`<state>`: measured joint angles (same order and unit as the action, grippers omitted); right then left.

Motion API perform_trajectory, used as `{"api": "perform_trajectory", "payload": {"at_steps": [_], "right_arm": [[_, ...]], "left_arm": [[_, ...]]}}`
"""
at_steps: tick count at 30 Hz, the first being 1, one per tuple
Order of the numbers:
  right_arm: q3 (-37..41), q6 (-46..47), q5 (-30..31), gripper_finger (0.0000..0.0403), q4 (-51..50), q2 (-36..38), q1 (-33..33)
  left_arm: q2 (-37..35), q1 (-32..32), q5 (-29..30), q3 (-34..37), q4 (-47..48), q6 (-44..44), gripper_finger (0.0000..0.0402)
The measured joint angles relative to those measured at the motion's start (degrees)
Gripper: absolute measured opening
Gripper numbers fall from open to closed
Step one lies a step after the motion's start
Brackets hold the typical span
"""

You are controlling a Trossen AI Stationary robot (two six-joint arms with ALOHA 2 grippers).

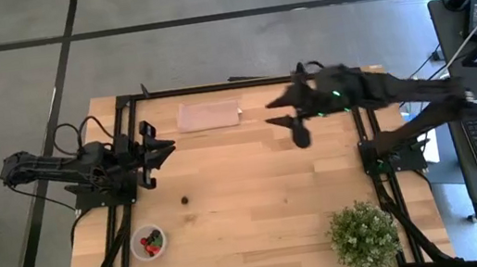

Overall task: Pick and placing Produce into tupperware
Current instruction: Put the black cherry into the transparent bin

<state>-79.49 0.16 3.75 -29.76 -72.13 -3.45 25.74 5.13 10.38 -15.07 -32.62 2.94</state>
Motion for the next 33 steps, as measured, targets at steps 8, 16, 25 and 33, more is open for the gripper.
{"api": "perform_trajectory", "payload": {"at_steps": [8, 16, 25, 33], "right_arm": [[31.41, 7.8, 6.81, 0.0188, 17.72, 21.99, 3.22], [55.36, 12.74, 7.57, 0.0188, 38.29, 35.0, 3.72], [64.08, 11.59, 7.54, 0.0188, 48.96, 40.63, 3.73], [64.77, 11.35, 7.53, 0.0188, 48.85, 41.61, 3.72]], "left_arm": [[0.0, 0.0, 1.13, 0.0, 0.26, -2.46, 0.01], [0.0, 0.0, 2.55, 0.0, 3.94, -2.89, 0.0205], [0.0, 0.0, 2.51, 0.0, 6.34, -3.13, 0.0254], [0.0, 0.02, 2.84, 0.0, 6.09, 2.35, 0.0253]]}}
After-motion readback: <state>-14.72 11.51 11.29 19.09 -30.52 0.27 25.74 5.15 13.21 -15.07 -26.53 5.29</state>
